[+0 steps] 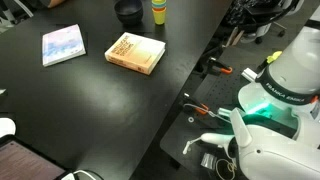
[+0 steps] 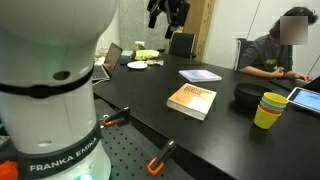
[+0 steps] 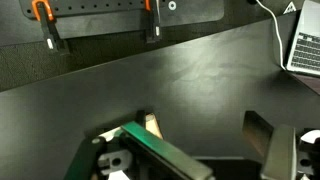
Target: Open the orange book then flip some pages.
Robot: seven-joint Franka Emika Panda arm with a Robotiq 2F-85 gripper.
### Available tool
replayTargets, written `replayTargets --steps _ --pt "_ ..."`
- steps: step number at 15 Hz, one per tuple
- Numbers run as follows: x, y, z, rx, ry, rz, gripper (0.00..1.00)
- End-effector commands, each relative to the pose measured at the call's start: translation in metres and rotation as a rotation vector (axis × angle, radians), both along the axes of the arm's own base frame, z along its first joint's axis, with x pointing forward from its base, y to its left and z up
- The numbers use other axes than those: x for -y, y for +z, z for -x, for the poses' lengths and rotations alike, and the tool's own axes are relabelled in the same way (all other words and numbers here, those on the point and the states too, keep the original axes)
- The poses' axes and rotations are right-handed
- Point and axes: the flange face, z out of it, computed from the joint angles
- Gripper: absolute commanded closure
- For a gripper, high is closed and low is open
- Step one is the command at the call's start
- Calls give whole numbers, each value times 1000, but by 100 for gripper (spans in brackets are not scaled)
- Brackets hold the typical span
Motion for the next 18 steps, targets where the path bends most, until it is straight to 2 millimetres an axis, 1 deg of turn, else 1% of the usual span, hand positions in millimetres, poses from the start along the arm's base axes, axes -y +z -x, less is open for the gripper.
replayTargets --steps 1,12,15,18 --pt "0 1 0 2 0 0 0" --pt "0 3 0 4 0 0 0" --pt "9 -14 -17 13 16 -28 0" --pt "24 -32 -41 48 31 -11 0"
